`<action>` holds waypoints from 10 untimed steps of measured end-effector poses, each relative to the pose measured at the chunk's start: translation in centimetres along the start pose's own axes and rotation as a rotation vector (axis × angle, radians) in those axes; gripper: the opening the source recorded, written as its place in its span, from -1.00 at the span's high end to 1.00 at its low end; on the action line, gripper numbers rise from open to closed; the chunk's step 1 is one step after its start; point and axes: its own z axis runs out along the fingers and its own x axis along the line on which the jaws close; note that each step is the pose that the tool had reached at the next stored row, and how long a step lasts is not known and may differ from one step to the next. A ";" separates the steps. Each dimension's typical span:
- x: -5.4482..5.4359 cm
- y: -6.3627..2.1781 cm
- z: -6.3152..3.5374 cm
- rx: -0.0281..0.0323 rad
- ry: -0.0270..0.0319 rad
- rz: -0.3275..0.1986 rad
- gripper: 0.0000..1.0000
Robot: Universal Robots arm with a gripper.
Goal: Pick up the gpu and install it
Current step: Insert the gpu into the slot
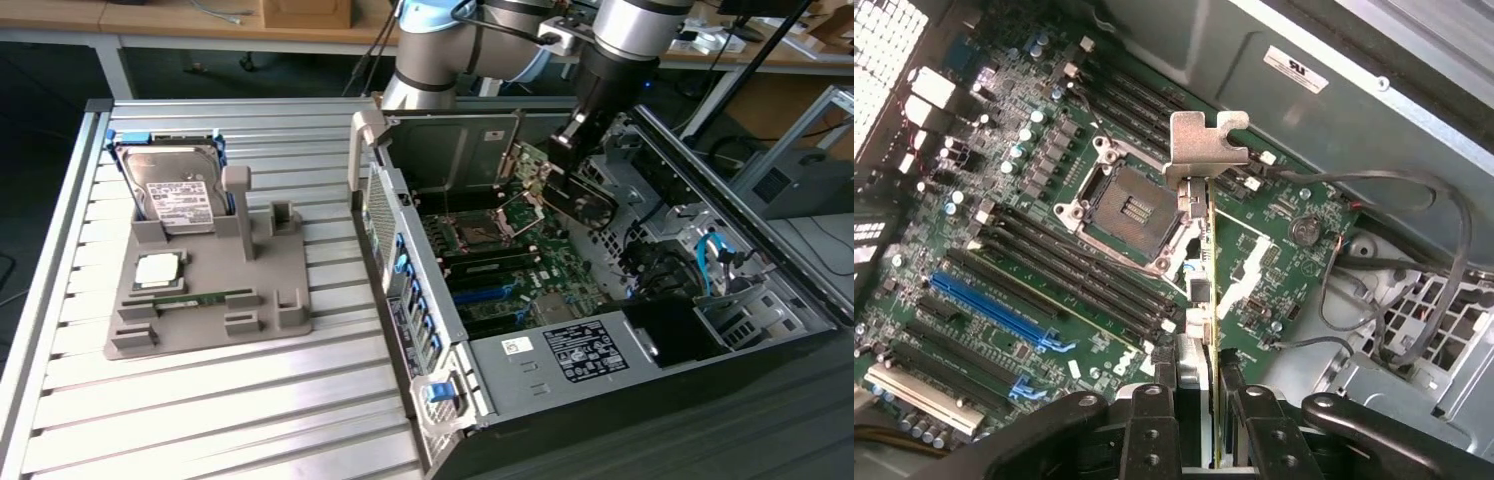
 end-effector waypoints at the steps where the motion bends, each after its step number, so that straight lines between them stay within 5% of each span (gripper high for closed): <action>1: 0.0 0.00 0.00 -0.0002 -0.0001 -0.006 0.46; 10: 0.0 0.00 0.00 -0.0018 -0.0013 -0.061 0.46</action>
